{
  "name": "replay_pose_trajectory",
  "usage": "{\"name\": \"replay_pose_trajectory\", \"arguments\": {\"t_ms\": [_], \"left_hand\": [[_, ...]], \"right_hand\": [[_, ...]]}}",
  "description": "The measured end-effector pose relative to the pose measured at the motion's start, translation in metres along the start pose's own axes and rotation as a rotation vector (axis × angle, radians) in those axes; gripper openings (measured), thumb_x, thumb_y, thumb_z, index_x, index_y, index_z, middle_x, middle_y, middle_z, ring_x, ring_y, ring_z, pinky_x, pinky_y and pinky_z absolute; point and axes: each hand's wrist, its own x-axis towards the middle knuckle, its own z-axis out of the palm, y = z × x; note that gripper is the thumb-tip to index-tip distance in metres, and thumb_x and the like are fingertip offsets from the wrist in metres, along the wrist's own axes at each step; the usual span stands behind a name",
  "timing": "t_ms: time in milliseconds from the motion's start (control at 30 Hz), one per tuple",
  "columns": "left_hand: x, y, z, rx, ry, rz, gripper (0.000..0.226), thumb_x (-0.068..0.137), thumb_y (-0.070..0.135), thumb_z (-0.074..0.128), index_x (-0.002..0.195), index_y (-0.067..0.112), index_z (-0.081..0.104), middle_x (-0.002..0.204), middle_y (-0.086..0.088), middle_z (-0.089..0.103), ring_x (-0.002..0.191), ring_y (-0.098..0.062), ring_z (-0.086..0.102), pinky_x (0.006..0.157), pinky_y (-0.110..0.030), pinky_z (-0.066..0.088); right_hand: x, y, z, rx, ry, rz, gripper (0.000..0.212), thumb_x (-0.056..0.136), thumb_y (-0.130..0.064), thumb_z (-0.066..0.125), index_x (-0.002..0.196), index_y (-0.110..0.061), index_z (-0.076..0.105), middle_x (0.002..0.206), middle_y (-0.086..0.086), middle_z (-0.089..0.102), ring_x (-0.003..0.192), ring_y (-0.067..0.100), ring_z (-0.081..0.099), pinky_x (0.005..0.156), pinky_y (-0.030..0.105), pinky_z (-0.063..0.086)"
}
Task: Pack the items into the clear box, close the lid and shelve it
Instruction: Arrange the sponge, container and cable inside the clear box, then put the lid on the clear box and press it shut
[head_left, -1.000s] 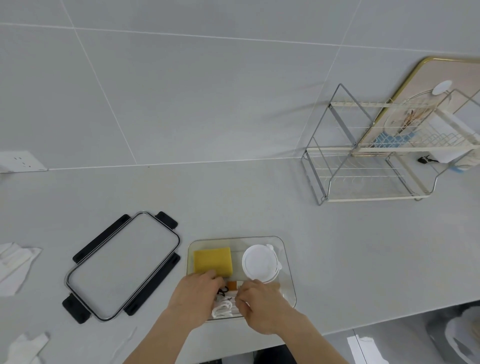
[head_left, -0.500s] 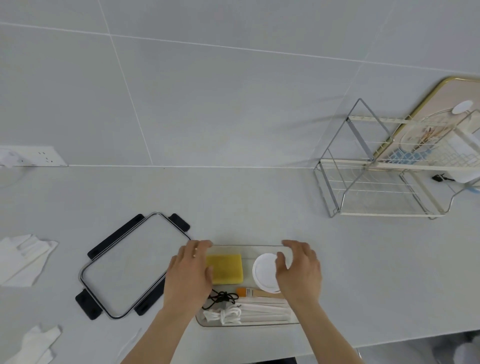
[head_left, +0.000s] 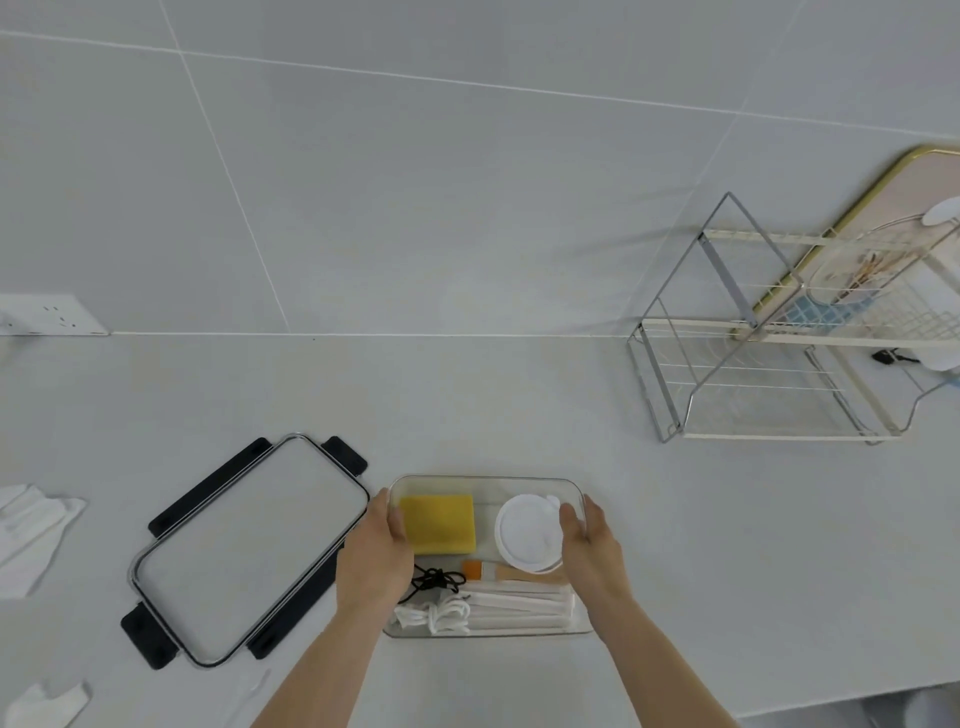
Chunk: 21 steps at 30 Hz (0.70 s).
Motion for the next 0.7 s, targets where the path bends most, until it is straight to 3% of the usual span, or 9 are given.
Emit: {"name": "replay_pose_trajectory", "arguments": {"t_ms": [333,400,467,533,600,700], "left_hand": [[0.034,0.026,-0.008,-0.04,-0.061,-0.069,0.047,0.104,0.036,0.033,0.148,0.022,0.035,0.134,-0.012,0.059,0.119,-0.034,0.056,0.096,-0.042,0.042],[0.037,-0.023,-0.082,-0.116,0.171,-0.141,0.042,0.101,0.037,0.038,0.141,0.025,0.042,0.129,-0.003,0.064,0.11,-0.028,0.061,0.09,-0.041,0.046],[0.04,-0.023,-0.094,-0.092,0.33,-0.106,0.029,0.097,0.038,0.044,0.124,0.031,0.052,0.111,0.007,0.07,0.092,-0.023,0.066,0.08,-0.039,0.049],[0.04,-0.029,-0.113,-0.129,0.46,-0.138,0.016,0.094,0.039,0.047,0.106,0.034,0.056,0.094,0.009,0.07,0.078,-0.019,0.064,0.072,-0.037,0.049],[0.041,-0.031,-0.123,-0.159,0.53,-0.188,0.01,0.093,0.037,0.047,0.098,0.033,0.056,0.088,0.008,0.068,0.073,-0.019,0.062,0.068,-0.036,0.046],[0.052,-0.091,-0.153,-0.216,0.664,-0.356,0.011,0.093,0.034,0.049,0.101,0.027,0.055,0.095,0.004,0.067,0.077,-0.02,0.06,0.069,-0.036,0.042]], "right_hand": [[0.045,-0.037,0.0,0.005,-0.027,-0.006,0.06,0.103,-0.042,0.045,0.156,-0.019,0.028,0.158,0.006,0.04,0.143,0.028,0.039,0.115,0.041,0.029],[0.012,-0.096,0.066,-0.181,-0.02,-0.291,0.057,0.101,-0.034,0.053,0.152,-0.015,0.035,0.152,0.01,0.047,0.138,0.031,0.044,0.11,0.044,0.036],[0.005,-0.112,0.07,-0.243,0.185,-0.515,0.048,0.096,-0.022,0.061,0.142,-0.013,0.049,0.137,0.011,0.057,0.125,0.032,0.053,0.098,0.042,0.044],[-0.007,-0.128,0.085,-0.241,0.219,-0.694,0.039,0.093,-0.016,0.064,0.132,-0.014,0.057,0.126,0.007,0.063,0.114,0.03,0.059,0.091,0.04,0.047],[-0.005,-0.139,0.093,-0.222,0.13,-0.774,0.035,0.094,-0.017,0.064,0.128,-0.017,0.059,0.122,0.002,0.065,0.109,0.023,0.062,0.087,0.037,0.051],[-0.018,-0.17,0.161,-0.303,-0.156,-0.823,0.033,0.095,-0.022,0.062,0.128,-0.022,0.057,0.12,-0.003,0.066,0.107,0.016,0.063,0.085,0.032,0.05]]}}
